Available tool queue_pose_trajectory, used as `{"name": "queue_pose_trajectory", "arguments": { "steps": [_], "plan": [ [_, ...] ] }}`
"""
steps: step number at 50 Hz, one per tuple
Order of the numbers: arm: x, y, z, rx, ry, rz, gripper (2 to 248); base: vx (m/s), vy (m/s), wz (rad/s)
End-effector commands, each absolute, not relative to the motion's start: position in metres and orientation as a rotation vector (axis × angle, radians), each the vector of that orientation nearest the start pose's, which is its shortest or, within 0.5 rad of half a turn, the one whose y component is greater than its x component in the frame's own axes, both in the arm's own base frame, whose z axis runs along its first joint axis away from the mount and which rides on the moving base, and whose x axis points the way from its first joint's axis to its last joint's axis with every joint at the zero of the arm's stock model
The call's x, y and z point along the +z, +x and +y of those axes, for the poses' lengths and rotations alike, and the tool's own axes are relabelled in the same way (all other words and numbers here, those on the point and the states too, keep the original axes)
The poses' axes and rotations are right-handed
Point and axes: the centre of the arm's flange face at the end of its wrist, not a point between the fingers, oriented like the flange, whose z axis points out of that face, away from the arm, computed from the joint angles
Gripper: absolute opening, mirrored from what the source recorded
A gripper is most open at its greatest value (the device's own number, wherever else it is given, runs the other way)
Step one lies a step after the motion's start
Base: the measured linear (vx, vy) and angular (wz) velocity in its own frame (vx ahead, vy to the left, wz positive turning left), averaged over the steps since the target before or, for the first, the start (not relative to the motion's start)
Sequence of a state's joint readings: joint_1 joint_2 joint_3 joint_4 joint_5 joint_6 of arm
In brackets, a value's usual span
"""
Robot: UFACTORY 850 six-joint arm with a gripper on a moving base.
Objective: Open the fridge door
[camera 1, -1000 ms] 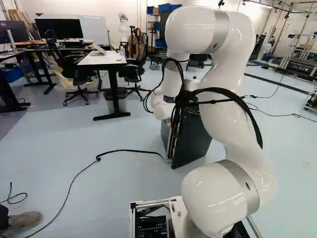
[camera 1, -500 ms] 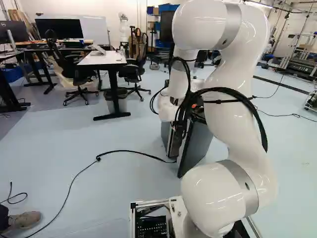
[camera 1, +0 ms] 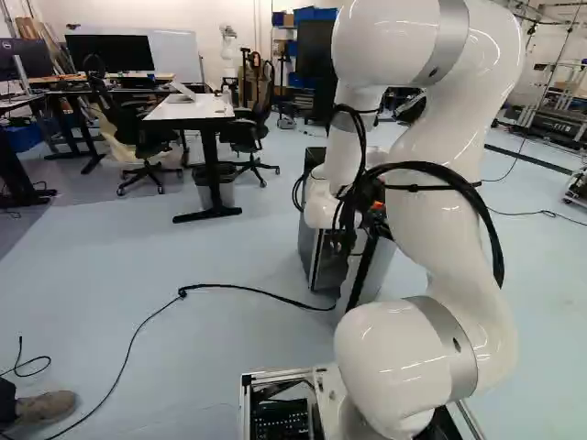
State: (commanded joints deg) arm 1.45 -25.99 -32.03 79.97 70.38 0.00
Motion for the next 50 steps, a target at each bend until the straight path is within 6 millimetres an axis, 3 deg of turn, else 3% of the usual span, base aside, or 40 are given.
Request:
{"name": "queue_pose_trajectory", "arguments": {
  "steps": [35,50],
  "plan": [
    [0.280,0.334,-0.122,1.057,1.320,-1.537,247,0.000,0.000,0.000],
    [0.280,0.329,-0.133,1.029,1.276,-1.558,247,0.000,0.000,0.000]
  ]
}}
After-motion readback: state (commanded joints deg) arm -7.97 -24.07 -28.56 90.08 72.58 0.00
